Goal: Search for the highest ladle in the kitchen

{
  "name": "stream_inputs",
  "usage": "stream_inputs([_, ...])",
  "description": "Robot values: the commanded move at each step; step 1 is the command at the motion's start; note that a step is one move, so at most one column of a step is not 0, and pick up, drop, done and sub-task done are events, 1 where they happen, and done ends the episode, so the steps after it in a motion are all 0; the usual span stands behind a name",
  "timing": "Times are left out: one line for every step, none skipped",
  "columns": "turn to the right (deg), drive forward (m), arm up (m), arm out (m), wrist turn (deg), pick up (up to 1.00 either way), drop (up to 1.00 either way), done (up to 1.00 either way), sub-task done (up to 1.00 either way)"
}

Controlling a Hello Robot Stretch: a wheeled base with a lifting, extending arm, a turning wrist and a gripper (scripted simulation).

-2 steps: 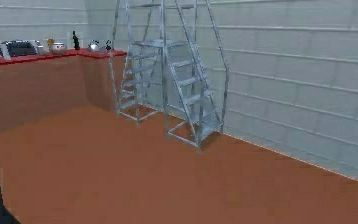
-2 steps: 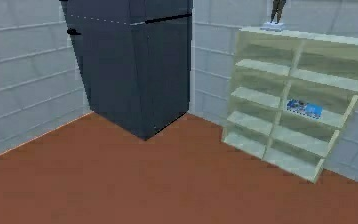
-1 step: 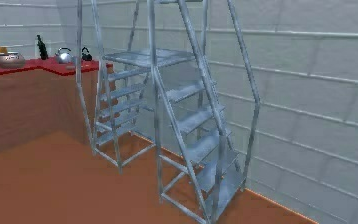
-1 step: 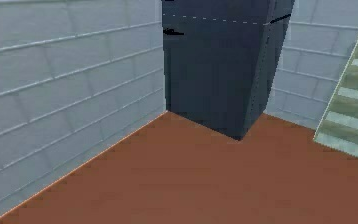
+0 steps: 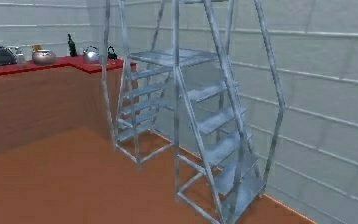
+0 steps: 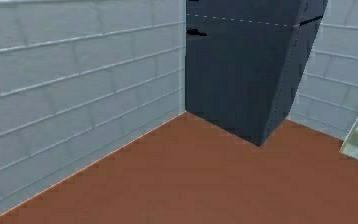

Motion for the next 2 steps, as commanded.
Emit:
stream_inputs([0.0, 0.05, 0.00, 0.00, 0.0, 0.00, 0.00, 0.00, 0.00])
stream_inputs([-36.0, 0.00, 0.00, 0.00, 0.0, 0.00, 0.00, 0.00, 0.00])
